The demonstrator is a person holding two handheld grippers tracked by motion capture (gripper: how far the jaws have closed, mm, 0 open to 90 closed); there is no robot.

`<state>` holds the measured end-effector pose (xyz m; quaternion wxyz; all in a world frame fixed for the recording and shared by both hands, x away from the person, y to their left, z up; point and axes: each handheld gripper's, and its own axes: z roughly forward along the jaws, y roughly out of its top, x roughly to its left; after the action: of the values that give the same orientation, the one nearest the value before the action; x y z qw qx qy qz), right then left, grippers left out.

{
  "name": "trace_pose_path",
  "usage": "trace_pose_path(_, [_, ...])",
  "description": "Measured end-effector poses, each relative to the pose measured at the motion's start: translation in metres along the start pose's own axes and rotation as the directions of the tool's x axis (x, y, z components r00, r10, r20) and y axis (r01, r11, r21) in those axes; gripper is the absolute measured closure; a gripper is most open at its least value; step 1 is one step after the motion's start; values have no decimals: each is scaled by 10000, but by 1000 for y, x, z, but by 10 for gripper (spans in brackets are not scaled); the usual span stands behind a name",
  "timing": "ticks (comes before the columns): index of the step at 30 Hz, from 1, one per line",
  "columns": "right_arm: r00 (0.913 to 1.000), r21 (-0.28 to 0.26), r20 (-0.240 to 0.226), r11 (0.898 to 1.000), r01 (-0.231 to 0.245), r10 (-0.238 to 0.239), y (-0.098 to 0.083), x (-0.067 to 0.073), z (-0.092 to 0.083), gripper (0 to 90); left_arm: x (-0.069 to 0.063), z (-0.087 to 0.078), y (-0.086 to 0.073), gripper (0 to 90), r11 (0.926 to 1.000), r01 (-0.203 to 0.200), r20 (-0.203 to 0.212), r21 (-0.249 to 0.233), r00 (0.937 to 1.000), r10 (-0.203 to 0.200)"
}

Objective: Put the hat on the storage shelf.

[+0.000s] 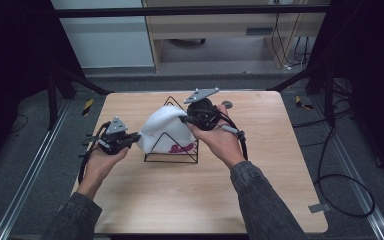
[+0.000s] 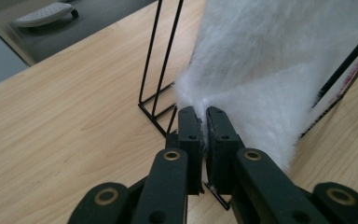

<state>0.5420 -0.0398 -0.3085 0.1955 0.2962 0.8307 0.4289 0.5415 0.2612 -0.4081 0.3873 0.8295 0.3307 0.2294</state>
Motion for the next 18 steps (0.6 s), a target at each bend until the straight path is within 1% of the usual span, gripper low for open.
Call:
trace_pose_path(3, [10000,90,-43,10000,15,-15,-3,1,3,808,-1,2,-2,856,10000,-10,-4,70,10000,10])
trace_pose_path(7, [10000,154,-72,9999,-28,29,-6,2,4,808,-1,2,-5,855,10000,65,28,47,10000,-65])
trace_pose_path(13, [9999,310,-113,9995,-74,77,-10,3,7,804,-3,8,-9,855,9997,36,99,230,9999,-38])
trace_pose_path(14, [9999,368,-124,9993,-90,94,-11,3,8,801,-4,9,-9,855,9995,-58,62,315,10000,56])
trace_pose_path(16, [9999,581,-128,9983,-80,88,-13,3,11,785,-4,10,-10,854,9995,-51,81,305,10000,49])
trace_pose_path(18, [9999,643,-122,9979,-91,99,-13,3,12,779,-4,10,-11,854,9996,-30,65,282,10000,28])
